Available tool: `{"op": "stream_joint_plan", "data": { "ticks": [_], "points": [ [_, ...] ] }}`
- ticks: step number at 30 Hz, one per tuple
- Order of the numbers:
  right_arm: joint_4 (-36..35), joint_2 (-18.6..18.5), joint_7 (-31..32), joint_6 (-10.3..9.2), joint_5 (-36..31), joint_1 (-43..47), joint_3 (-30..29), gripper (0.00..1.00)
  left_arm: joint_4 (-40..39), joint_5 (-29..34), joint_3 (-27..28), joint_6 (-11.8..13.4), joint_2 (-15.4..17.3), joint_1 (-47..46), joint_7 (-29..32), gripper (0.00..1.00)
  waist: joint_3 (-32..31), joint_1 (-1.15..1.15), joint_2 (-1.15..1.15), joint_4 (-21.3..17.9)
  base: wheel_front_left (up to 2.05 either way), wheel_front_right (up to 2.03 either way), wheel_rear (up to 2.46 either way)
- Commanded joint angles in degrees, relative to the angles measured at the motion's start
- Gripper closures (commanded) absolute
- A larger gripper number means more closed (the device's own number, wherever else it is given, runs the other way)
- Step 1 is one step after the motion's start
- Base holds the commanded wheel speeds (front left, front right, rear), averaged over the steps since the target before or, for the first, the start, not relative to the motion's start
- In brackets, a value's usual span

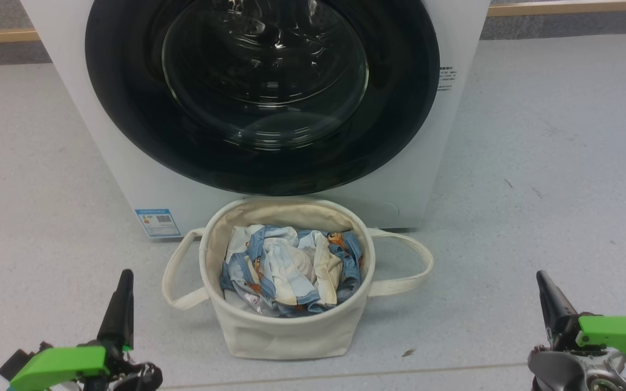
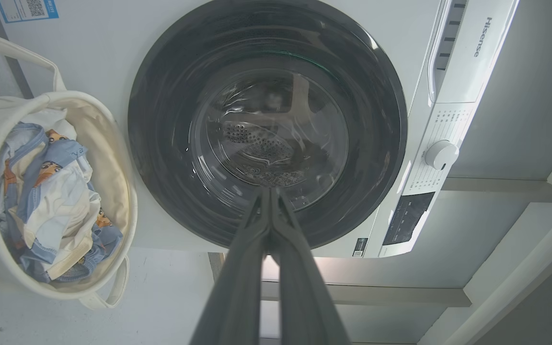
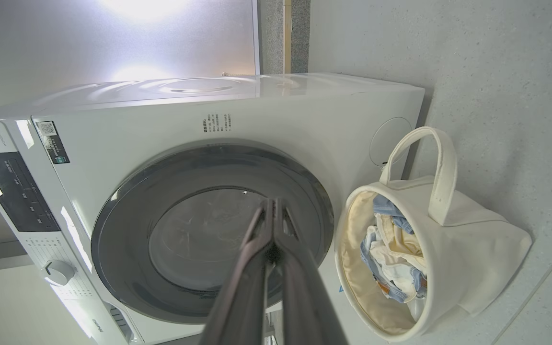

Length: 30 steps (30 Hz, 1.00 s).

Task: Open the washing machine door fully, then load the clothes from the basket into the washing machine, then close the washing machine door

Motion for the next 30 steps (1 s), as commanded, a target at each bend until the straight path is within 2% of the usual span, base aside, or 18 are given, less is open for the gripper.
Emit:
{"op": "stream_joint_plan", "data": {
  "ticks": [1, 5, 6, 10, 16, 30],
  "points": [
    [-2.19, -1.54, -0.47, 0.01, 0.38, -2.53, 0.93, 1.0, -2.21, 0.53, 1.88, -0.44, 0.39, -1.26, 0.33, 1.0, 0.0, 0.0, 0.0, 0.0, 0.0, 0.0, 0.0],
    [-2.19, -1.54, -0.48, 0.01, 0.38, -2.53, 0.93, 1.0, -2.21, 0.54, 1.89, -0.44, 0.39, -1.26, 0.33, 1.0, 0.0, 0.0, 0.0, 0.0, 0.0, 0.0, 0.0],
    [0.0, -0.01, 0.0, 0.0, 0.0, 0.0, 0.0, 0.0, 0.0, 0.0, 0.0, 0.0, -0.01, 0.0, 0.0, 0.0, 0.0, 0.0, 0.0, 0.0, 0.0, 0.0, 0.0],
    [2.64, 0.97, 0.0, 0.0, -0.03, 1.09, 0.48, 0.0, 2.93, -0.03, -0.14, 0.09, -0.23, 0.9, -0.01, 0.0, 0.02, 0.0, 0.0, 0.0, 0.0, 0.0, 0.0],
    [3.12, 1.33, -0.23, 0.0, -0.28, 0.11, 0.26, 0.0, 2.82, -0.06, 0.26, 0.3, -0.01, 0.26, -0.25, 0.0, -0.01, 0.05, 0.0, 0.17, 0.0, 0.0, 0.0],
    [2.89, 2.59, -0.35, 0.0, -1.49, -2.16, -0.96, 0.0, 2.66, 1.23, 0.97, 0.36, 1.19, -1.64, -1.49, 0.0, -0.24, 0.0, 0.0, 0.77, 0.0, 0.0, 0.0]
  ]
}}
